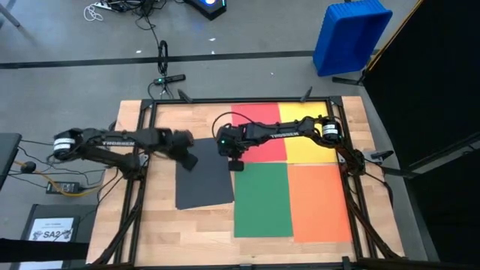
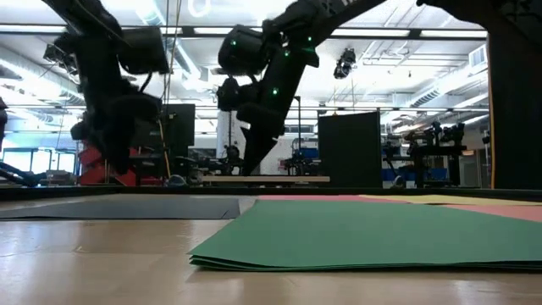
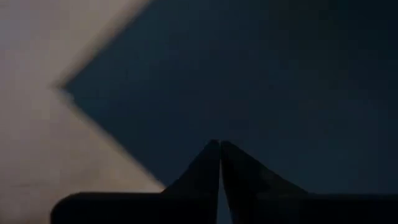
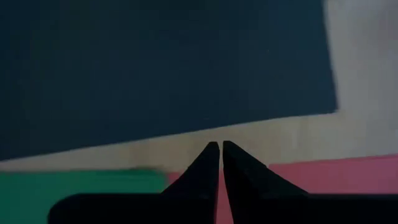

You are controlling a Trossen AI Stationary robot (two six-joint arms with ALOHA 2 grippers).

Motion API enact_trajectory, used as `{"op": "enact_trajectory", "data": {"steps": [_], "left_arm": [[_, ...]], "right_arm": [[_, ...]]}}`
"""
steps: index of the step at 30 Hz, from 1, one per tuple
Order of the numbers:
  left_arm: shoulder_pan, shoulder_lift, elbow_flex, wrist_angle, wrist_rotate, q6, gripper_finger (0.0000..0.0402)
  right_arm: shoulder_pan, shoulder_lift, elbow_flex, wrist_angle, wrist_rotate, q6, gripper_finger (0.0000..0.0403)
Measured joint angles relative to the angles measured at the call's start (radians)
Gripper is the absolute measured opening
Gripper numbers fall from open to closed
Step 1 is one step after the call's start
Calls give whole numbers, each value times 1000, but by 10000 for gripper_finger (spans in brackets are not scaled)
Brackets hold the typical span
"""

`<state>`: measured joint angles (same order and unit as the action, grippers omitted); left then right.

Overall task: Organize paper
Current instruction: Adjust the black colored papers

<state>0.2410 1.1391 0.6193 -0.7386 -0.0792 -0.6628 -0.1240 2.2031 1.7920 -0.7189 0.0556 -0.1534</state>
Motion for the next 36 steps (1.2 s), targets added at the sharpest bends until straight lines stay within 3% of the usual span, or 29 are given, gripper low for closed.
{"op": "enact_trajectory", "data": {"steps": [4,10,20,30,36], "left_arm": [[-209,60,2,56,9,-132,0],[-342,169,2,111,49,-212,0],[-353,279,7,116,93,-193,0],[-353,231,1,7,41,-204,0],[-353,131,45,-44,-68,-232,0]], "right_arm": [[38,-3,0,-7,-6,13,0],[93,-3,0,-5,-7,40,0],[135,-3,0,-5,-14,72,0],[147,2,-50,41,-71,96,0],[182,3,-86,76,-79,111,0]]}}
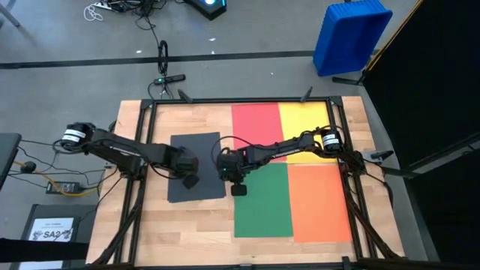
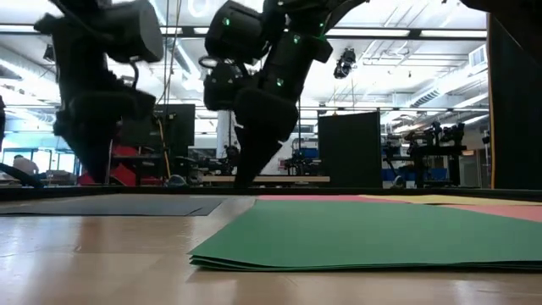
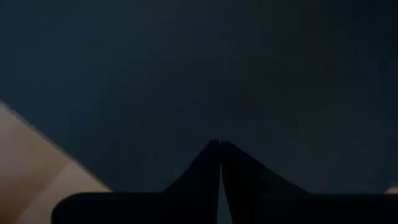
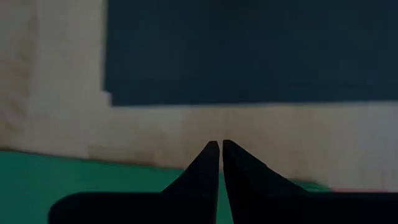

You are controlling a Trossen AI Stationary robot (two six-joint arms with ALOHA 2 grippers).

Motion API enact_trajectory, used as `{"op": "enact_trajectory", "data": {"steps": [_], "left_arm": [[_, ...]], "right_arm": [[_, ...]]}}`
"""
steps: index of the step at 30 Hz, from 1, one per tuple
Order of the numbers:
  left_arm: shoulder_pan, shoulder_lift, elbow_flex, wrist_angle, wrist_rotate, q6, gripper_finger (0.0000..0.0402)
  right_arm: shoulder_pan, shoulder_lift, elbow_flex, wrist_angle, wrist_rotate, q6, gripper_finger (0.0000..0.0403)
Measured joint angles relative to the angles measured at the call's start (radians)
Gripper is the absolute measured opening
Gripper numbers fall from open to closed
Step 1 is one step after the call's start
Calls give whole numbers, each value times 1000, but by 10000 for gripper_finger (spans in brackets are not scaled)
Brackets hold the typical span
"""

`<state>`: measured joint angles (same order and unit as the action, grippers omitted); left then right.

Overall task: Organize paper
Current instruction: Adjust the black colored papers

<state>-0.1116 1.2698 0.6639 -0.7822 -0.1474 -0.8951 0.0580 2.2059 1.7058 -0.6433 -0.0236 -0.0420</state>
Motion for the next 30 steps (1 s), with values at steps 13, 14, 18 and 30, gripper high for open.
{"op": "enact_trajectory", "data": {"steps": [13,14,18,30], "left_arm": [[-79,-66,36,-358,47,-238,0],[-83,-66,36,-353,67,-246,0],[-104,-48,2,-338,139,-289,0],[-113,-39,-144,-167,270,-356,0]], "right_arm": [[43,0,-56,124,-23,57,0],[40,0,-67,127,-23,60,0],[36,1,-88,150,-22,68,0],[31,1,-126,229,-51,74,0]]}}
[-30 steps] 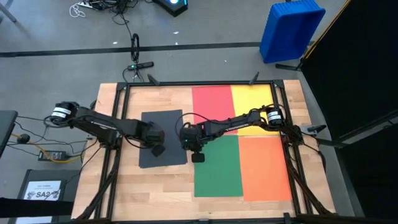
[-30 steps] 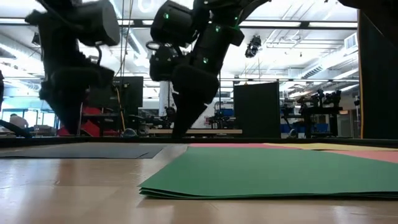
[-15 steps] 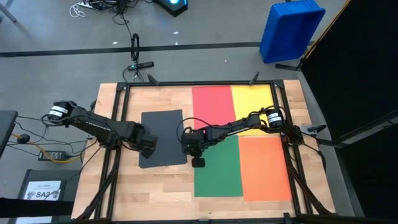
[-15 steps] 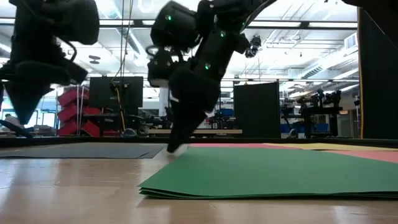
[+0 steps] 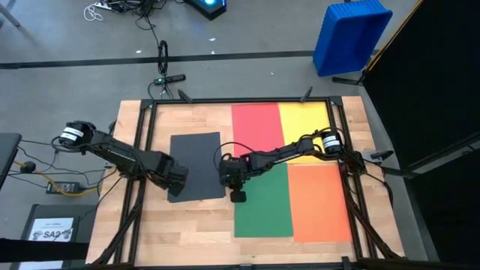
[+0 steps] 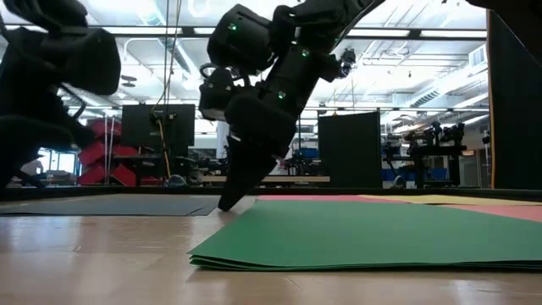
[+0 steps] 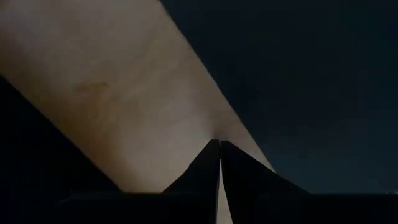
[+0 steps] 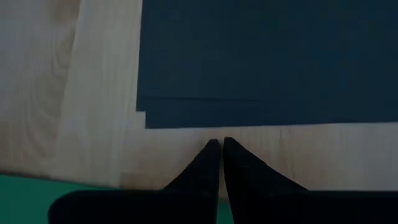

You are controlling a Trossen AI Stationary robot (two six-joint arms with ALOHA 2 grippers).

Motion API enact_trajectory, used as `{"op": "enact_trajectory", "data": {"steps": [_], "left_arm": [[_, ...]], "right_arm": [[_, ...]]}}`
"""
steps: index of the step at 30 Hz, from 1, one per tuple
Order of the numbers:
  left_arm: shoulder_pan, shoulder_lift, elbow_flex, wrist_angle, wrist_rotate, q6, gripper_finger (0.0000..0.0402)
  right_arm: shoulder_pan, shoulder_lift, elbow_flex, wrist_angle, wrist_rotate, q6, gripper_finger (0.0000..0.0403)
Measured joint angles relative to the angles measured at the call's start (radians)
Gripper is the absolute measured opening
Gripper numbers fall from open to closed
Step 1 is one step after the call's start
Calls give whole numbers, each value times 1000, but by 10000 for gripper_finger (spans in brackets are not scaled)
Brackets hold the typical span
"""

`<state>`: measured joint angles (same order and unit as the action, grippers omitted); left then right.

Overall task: Organize paper
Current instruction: Adjust the black colored papers

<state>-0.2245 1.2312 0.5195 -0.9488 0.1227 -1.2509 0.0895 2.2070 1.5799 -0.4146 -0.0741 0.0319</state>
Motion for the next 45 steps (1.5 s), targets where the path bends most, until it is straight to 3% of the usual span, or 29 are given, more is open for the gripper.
{"op": "enact_trajectory", "data": {"steps": [45], "left_arm": [[-1,-1,-39,213,58,-67,0]], "right_arm": [[-10,2,-34,89,-45,55,0]]}}
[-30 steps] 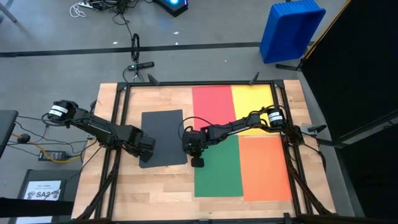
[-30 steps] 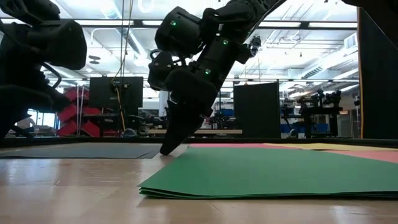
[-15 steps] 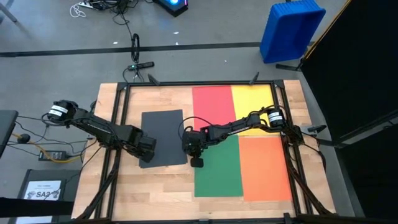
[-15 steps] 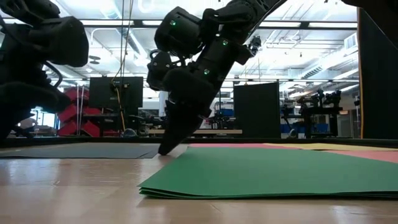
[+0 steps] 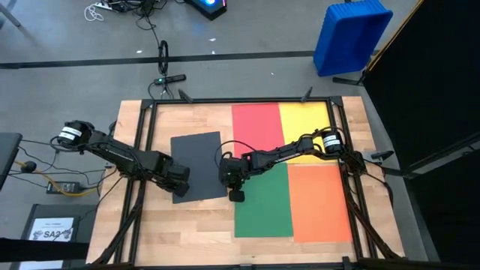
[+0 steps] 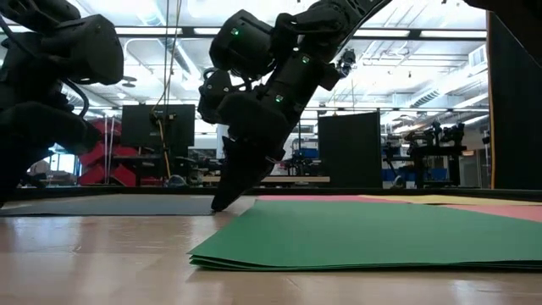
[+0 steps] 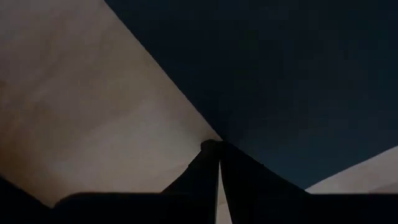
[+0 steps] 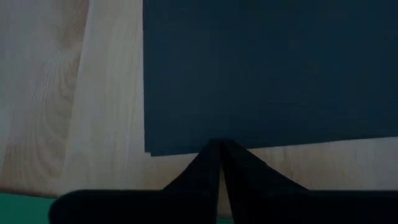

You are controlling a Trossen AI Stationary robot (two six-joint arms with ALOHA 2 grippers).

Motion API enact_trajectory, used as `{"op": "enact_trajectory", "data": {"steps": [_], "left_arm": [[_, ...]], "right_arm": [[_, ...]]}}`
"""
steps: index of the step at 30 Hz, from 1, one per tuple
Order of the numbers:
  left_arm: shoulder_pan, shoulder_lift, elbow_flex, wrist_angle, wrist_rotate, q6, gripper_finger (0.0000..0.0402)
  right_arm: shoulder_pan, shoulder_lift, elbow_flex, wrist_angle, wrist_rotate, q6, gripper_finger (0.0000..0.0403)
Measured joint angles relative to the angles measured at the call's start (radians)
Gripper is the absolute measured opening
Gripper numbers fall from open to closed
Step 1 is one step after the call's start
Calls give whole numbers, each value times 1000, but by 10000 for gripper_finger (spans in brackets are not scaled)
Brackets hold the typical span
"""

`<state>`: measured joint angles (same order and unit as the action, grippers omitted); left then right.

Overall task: Organize paper
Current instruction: Adjust the black colored papers

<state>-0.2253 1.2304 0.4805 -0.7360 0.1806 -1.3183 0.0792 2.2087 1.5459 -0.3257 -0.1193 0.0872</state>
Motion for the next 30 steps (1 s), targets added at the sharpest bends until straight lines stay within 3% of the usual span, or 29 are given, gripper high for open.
{"op": "enact_trajectory", "data": {"steps": [23,30], "left_arm": [[0,-2,5,-19,-9,25,0],[1,2,63,-157,-104,58,0]], "right_arm": [[0,-1,2,-39,-9,15,0],[0,-2,2,-47,-13,16,0]]}}
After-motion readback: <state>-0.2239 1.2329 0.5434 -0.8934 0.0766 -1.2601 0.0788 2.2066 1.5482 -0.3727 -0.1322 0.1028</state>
